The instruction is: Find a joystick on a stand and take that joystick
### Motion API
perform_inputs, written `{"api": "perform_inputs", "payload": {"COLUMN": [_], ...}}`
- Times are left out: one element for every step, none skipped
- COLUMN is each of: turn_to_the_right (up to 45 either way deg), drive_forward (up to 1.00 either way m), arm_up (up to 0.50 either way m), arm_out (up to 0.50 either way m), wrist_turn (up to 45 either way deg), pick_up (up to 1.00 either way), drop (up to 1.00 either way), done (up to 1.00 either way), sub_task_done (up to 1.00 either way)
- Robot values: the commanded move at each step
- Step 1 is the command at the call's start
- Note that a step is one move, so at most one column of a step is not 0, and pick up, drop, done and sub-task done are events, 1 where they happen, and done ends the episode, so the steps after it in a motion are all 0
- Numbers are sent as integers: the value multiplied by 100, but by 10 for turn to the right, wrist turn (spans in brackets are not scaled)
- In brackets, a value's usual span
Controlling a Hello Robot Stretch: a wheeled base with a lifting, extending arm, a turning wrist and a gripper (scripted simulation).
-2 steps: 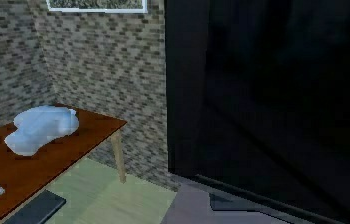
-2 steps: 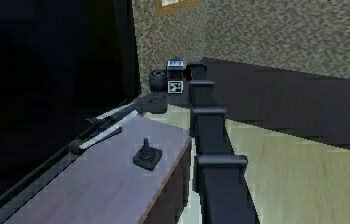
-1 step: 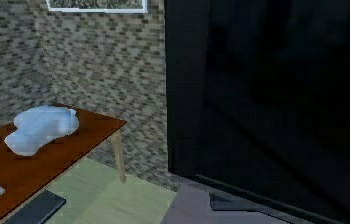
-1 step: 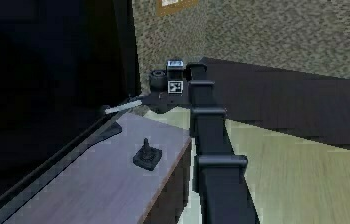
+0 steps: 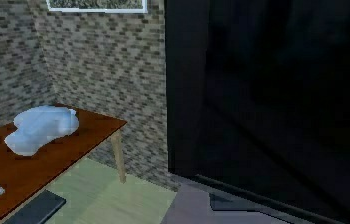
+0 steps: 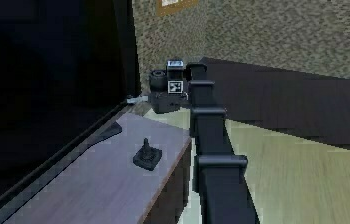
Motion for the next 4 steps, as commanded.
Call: {"api": "perform_inputs", "payload": {"turn_to_the_right": [0,0,0,0], "drive_forward": [0,0,0,0], "arm_up": [-30,0,10,0], "arm_out": [0,0,0,0], "wrist_turn": [0,0,0,0], "pick_up": [0,100,0,0], "drop": [0,0,0,0], "done": [0,0,0,100], "sub_task_done": [0,0,0,0]}}
